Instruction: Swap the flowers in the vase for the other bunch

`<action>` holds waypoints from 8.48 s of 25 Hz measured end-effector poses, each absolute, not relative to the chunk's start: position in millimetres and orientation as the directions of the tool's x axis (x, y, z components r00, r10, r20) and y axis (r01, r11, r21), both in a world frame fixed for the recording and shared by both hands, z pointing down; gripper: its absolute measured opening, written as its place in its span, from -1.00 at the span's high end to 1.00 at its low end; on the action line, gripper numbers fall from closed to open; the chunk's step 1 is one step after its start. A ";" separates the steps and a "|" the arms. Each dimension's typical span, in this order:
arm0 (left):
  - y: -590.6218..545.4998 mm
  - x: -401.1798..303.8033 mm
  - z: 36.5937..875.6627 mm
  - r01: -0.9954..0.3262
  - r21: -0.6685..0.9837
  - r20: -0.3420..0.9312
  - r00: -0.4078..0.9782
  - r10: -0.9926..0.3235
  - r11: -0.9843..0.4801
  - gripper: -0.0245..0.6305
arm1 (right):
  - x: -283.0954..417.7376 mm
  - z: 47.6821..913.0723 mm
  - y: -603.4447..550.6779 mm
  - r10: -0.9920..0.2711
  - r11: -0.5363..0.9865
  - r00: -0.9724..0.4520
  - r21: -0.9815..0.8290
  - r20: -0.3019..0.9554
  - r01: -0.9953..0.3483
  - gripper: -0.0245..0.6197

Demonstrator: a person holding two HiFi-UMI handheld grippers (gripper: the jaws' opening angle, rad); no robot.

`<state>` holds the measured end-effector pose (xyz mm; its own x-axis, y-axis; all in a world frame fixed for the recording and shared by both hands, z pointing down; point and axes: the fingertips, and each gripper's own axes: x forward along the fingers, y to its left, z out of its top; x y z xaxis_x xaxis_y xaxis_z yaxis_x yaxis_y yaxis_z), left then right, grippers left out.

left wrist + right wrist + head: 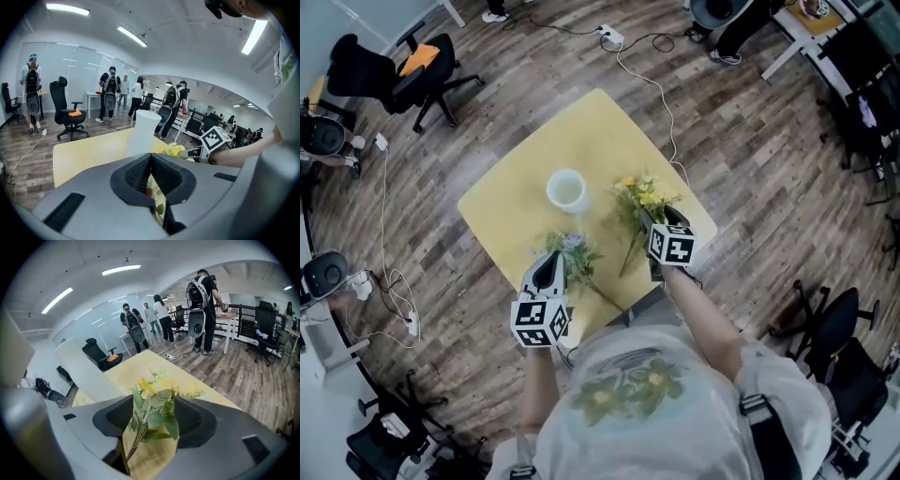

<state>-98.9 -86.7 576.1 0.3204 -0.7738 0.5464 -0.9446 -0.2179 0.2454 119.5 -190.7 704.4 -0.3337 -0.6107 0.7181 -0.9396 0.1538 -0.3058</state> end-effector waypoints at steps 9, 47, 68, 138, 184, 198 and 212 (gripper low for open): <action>-95.9 -102.0 590.8 -0.944 0.253 0.572 0.322 -0.754 -0.211 0.87 | 120.6 740.6 -207.6 -0.556 0.068 -0.259 -0.268 0.790 -0.961 0.13; -89.9 -103.1 586.8 -0.945 0.262 0.552 0.315 -0.772 -0.198 0.87 | 95.5 735.6 -218.1 -0.561 0.145 -0.452 -0.455 0.693 -0.879 0.74; -61.4 -114.2 558.1 -0.959 0.238 0.504 0.258 -0.824 -0.154 0.87 | 109.5 668.2 -212.4 -0.676 0.246 -0.461 -0.413 0.575 -0.877 0.75; 10.9 -117.4 514.9 -0.969 0.246 0.433 0.147 -0.889 -0.040 0.87 | 43.3 377.6 -261.2 -0.731 0.651 -0.683 -0.303 -0.002 -0.696 0.75; 10.3 -179.1 526.2 -0.958 0.270 0.458 0.043 -0.888 0.093 0.87 | -100.9 379.7 -246.1 -0.525 0.851 -0.846 -0.074 -0.097 -0.520 0.75; -2.1 -174.5 529.8 -0.961 0.273 0.456 0.085 -0.886 0.049 0.87 | -77.6 410.6 -221.7 -0.552 0.829 -0.833 -0.140 -0.041 -0.542 0.75; -6.7 -169.6 527.2 -0.962 0.272 0.446 0.107 -0.888 0.021 0.87 | -65.6 441.0 -194.6 -0.527 0.840 -0.849 -0.127 0.045 -0.528 0.75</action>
